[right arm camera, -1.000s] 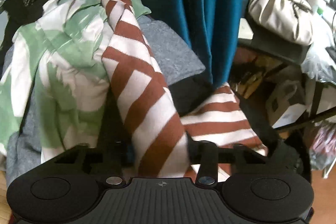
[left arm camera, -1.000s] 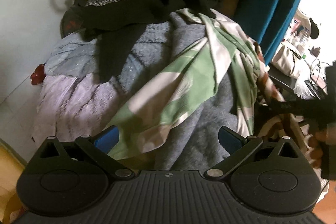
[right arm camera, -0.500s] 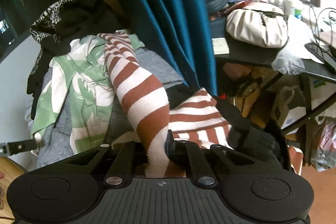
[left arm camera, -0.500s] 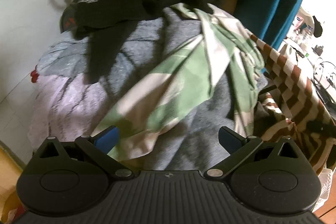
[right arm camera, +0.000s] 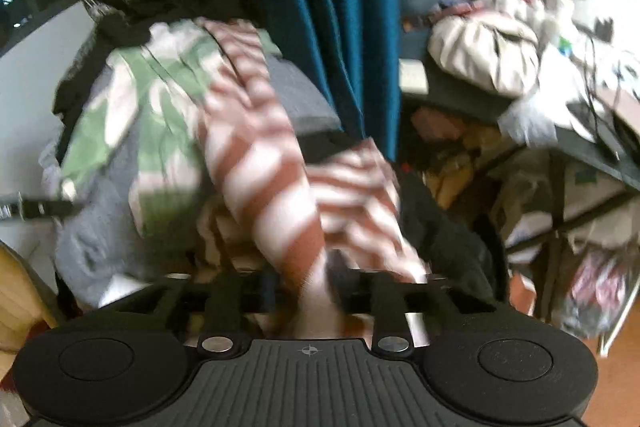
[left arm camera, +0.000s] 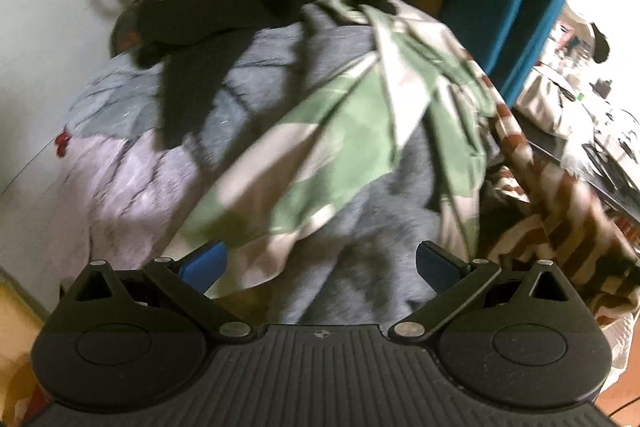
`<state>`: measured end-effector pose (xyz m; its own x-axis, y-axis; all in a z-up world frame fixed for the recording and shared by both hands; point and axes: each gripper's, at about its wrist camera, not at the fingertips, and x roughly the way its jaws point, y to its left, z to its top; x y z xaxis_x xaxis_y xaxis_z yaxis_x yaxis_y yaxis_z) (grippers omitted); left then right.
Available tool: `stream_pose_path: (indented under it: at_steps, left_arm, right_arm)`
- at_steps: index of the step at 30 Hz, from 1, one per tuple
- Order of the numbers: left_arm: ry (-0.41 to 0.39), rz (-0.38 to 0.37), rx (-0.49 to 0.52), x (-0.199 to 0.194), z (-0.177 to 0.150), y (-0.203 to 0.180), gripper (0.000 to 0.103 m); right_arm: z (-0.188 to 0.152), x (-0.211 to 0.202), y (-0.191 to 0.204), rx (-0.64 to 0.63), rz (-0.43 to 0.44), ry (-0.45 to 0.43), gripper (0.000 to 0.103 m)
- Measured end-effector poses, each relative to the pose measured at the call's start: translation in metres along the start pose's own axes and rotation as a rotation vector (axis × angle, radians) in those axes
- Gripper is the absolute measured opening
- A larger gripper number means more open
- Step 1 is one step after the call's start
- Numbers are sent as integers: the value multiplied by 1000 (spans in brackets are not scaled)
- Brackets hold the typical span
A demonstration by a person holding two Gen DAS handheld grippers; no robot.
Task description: Fold clothes
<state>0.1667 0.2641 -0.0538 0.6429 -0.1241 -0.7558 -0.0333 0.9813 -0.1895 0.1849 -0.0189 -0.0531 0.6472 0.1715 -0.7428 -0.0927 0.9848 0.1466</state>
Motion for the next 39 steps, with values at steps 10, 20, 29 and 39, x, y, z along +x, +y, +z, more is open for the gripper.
stream_pose_path:
  at_steps: [10,20,29,39]
  left_arm:
    - [-1,30,-57,-16,-20,19,103]
    - [16,77,-107,-25,-35,25,103]
    - [65,84,-95,-7,-31,1,103]
    - [74,47,2,3,-26,-37,103]
  right_arm:
    - [79,92,39,-90,18,-17,71]
    - [74,141,29,19,49,121,19]
    - [27,65,-13,96,134,62,16]
    - [-62,-19,-84,289,-34,113,16]
